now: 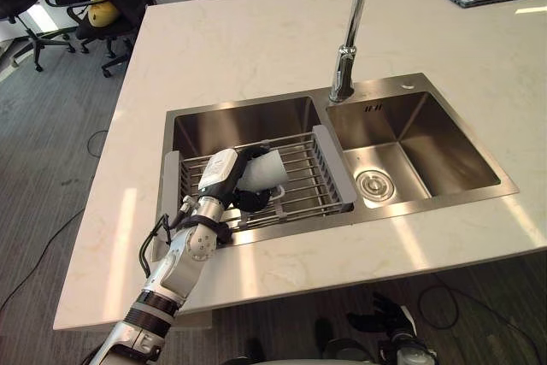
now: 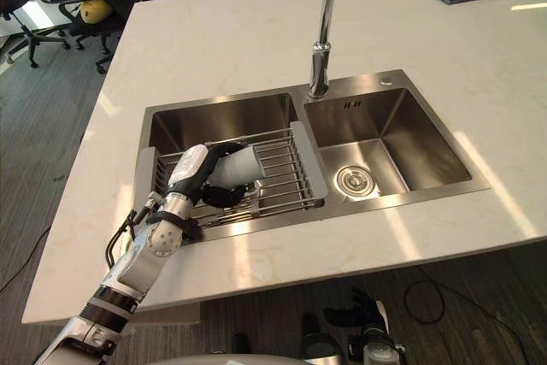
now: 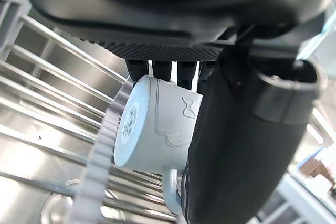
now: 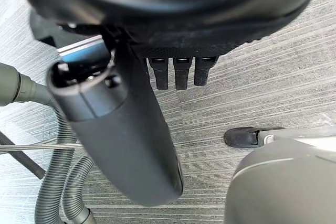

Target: Walk over to the sink, pick up the cup, carry it to the dishwasher, place the cup inside the dishwasher, then close the dishwasher door

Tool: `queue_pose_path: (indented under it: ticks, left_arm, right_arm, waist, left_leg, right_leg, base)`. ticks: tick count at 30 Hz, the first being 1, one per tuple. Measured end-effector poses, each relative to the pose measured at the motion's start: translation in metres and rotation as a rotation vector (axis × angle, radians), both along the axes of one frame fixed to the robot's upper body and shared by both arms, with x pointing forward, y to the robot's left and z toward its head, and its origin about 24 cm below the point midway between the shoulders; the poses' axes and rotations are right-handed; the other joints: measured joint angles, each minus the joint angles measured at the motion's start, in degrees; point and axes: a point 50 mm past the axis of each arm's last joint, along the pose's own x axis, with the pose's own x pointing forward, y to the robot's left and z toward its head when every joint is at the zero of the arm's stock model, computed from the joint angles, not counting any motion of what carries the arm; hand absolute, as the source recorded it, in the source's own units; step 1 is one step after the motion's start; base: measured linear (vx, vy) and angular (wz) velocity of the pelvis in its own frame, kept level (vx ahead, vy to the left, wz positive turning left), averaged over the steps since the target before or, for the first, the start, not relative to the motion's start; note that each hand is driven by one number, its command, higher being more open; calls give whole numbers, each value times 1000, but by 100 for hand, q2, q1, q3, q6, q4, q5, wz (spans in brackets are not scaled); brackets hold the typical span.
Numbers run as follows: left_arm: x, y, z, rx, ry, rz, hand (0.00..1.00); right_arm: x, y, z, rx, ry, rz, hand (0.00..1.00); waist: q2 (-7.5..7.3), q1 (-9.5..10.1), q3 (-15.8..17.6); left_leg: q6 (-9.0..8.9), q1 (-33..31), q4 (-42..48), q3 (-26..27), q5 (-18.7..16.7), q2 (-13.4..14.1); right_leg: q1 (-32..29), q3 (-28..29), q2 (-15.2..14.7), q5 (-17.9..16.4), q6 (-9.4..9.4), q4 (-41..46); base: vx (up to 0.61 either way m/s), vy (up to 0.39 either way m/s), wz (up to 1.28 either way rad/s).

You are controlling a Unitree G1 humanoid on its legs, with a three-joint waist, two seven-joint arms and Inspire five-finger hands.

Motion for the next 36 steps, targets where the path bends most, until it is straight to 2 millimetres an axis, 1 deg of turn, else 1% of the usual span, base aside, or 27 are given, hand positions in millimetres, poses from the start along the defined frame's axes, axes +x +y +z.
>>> queue_pose_path:
  ticks: [1, 4, 7, 8, 10, 13, 16, 20, 23, 27, 30, 33, 36]
  left_arm:
    - [-2, -2, 1, -23, -1, -3, 30]
    - [-12, -10, 6, -170, -18, -1, 30]
    - [-20, -21, 21, -361, -75, 3, 30]
    - [-22, -21, 23, -391, -86, 4, 30]
    - [-28, -19, 35, -502, -134, 18, 30]
    - [-34, -13, 41, -632, -166, 58, 30]
    - [-36, -10, 39, -715, -158, 76, 30]
    - [-47, -6, 34, -845, -125, 107, 30]
    - [-53, -2, 31, -948, -106, 137, 30]
    - [-58, -2, 26, -1070, -71, 145, 30]
    - [-63, -2, 23, -1135, -51, 163, 30]
    - [-70, -2, 25, -1172, -55, 155, 30]
    - [-74, -5, 37, -1198, -98, 121, 30]
  right_arm:
    - [0, 0, 0, -1, -1, -1, 90]
    - [0, -1, 2, -3, -14, -12, 90]
    - [-3, -1, 1, -5, -11, -40, 90]
    - [-3, 0, 1, -3, -10, -41, 90]
    - [-4, 0, 0, 7, -14, -65, 90]
    - [-6, 0, 0, 3, -10, -77, 90]
    - [-10, 0, -1, 5, -2, -95, 90]
    - [-14, 3, -3, 31, -2, -139, 90]
    - [-14, 5, -4, 41, -3, -156, 90]
    - [-22, 7, -6, 47, 14, -170, 90]
    - [-23, 8, -6, 50, 11, -175, 90]
    - [-21, 10, -4, 50, -4, -178, 90]
    - [-12, 12, 1, 46, -48, -183, 90]
  waist:
    - [-8, 14, -5]
    - [-35, 65, -20]
    - [-45, 162, -37]
    - [-49, 165, -43]
    - [-52, 179, -49]
    - [-63, 208, -60]
    - [-80, 274, -76]
    - [-159, 317, -133]
    - [-185, 341, -182]
    - [-186, 465, -285]
    - [-191, 482, -302]
    - [-196, 501, -300]
    - [-213, 578, -292]
  left_leg:
    - [2, 0, 0, -1, 1, -2]
    - [9, 3, 10, 1, 4, -9]
    - [16, 30, 23, 5, -3, -6]
    - [16, 31, 23, 6, -3, -6]
    - [16, 32, 24, 37, -5, 0]
    - [25, 57, 24, 101, -16, 4]
    - [31, 85, 31, 150, -29, 4]
    - [37, 90, 96, 181, -73, 12]
    - [39, 97, 124, 212, -94, 35]
    - [43, 123, 152, 294, -144, 41]
    - [52, 105, 292, 349, -236, 49]
    - [58, 33, 479, 433, -360, 72]
    - [76, -181, 826, 546, -523, 120]
  right_leg:
    - [0, -1, -2, 0, 0, 1]
    - [-8, 33, -13, -12, -1, 36]
    - [-34, 47, -17, -82, 5, 156]
    - [-37, 50, -16, -86, 5, 163]
    - [-95, 81, -12, -125, 7, 250]
    - [-129, 158, -4, -141, 10, 318]
    - [-129, 208, -2, -140, 11, 334]
    - [-121, 245, -1, -141, 12, 355]
    - [-124, 280, -2, -144, 15, 378]
    - [-128, 352, 3, -149, 23, 398]
    - [-127, 406, -2, -158, 35, 437]
    - [-160, 500, 3, -170, 54, 480]
    - [-363, 626, 11, -172, 68, 624]
  base:
    - [0, 0, 0]
    - [0, 0, 0]
    - [-23, -2, 0]
    - [0, 0, 0]
    - [-26, -6, -6]
    - [-10, 3, -11]
    - [-16, 7, -10]
    - [-26, 1, -4]
    - [-28, -4, -6]
    - [-20, 4, -10]
    - [-15, 12, -9]
    - [-28, 14, -16]
    - [-26, 16, -23]
